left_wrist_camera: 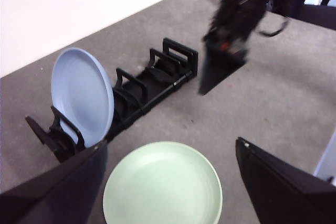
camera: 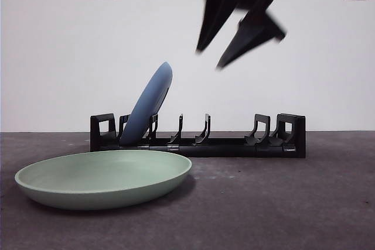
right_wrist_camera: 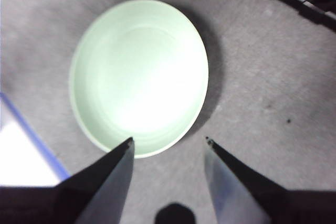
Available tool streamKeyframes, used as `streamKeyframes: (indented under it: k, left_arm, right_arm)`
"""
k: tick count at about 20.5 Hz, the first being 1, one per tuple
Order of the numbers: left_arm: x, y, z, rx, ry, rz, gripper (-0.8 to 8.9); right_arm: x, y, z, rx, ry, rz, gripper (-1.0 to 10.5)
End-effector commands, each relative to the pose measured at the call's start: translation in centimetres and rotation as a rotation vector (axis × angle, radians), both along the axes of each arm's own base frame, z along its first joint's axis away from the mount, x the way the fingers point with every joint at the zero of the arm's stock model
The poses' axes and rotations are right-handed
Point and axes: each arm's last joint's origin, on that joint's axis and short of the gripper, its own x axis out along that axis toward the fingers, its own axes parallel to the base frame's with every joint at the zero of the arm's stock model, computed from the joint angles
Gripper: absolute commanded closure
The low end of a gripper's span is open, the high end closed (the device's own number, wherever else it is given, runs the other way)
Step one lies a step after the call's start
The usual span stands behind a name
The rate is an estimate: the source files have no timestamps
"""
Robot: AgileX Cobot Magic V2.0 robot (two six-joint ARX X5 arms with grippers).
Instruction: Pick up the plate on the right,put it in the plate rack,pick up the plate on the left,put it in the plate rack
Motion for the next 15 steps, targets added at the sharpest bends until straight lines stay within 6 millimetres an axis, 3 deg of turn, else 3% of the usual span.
streamKeyframes:
  k: [1, 8, 10, 15]
  left_arm:
    - [-0.7, 0.2, -0.1, 0.017, -0.002, -0.029, 2.83]
    - [-1.1, 0.4, -0.9, 0.073, 0.055, -0.052, 2.7]
    - [-1.1, 0.4, -0.9, 0.076, 0.06, -0.054, 2.7]
    - [-1.0, 0.3, -0.9, 0.077, 0.062, -0.054, 2.7]
  right_arm:
    - [0.7, 1.6, -2.2, -0.04, 0.034, -0.022, 7.2]
    - [1.6, 4.2, -6.4, -0.101, 0.089, -0.019, 7.2]
    - [1.8, 4.6, -7.4, -0.127, 0.092, -0.025, 6.6]
    - [2.2, 5.2, -9.0, -0.156, 0.102, -0.03, 6.2]
